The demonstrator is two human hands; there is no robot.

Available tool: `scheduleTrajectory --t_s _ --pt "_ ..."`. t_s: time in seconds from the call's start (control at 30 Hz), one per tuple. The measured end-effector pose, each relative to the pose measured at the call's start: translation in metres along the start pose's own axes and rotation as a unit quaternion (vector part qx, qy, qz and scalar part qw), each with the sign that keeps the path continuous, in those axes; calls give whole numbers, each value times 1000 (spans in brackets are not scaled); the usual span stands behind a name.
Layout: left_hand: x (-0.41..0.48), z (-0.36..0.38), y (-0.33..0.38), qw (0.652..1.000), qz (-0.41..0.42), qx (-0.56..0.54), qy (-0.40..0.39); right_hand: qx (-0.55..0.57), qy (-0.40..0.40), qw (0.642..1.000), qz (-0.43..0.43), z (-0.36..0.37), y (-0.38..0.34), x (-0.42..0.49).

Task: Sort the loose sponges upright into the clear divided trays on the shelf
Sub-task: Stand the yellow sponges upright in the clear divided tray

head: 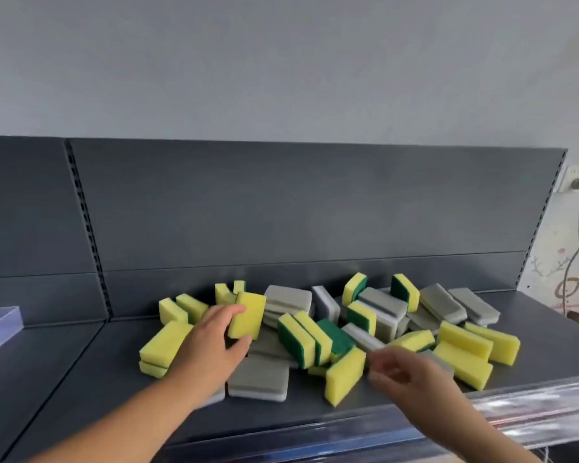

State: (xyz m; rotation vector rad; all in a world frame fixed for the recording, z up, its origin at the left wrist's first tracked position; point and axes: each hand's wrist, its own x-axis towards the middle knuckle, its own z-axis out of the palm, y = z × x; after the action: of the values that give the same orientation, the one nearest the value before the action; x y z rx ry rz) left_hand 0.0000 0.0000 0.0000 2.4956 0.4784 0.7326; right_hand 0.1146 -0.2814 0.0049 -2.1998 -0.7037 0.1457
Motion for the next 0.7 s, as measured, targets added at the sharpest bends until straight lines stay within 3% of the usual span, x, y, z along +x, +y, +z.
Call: scheduleTrajectory --t_s 0.1,0.33,0.53,0.7 --pt "37 9 -13 998 -55 -6 4 -33 -11 999 -15 21 -15 36" --pt "80 41 -48 985 -152 -16 -76 -120 8 993 -4 69 -40 95" --pt "91 60 -65 983 -159 3 -90 -266 -26 963 -28 102 -38 107" --pt "89 64 -69 986 -151 -13 -63 -237 12 971 -28 108 -36 114"
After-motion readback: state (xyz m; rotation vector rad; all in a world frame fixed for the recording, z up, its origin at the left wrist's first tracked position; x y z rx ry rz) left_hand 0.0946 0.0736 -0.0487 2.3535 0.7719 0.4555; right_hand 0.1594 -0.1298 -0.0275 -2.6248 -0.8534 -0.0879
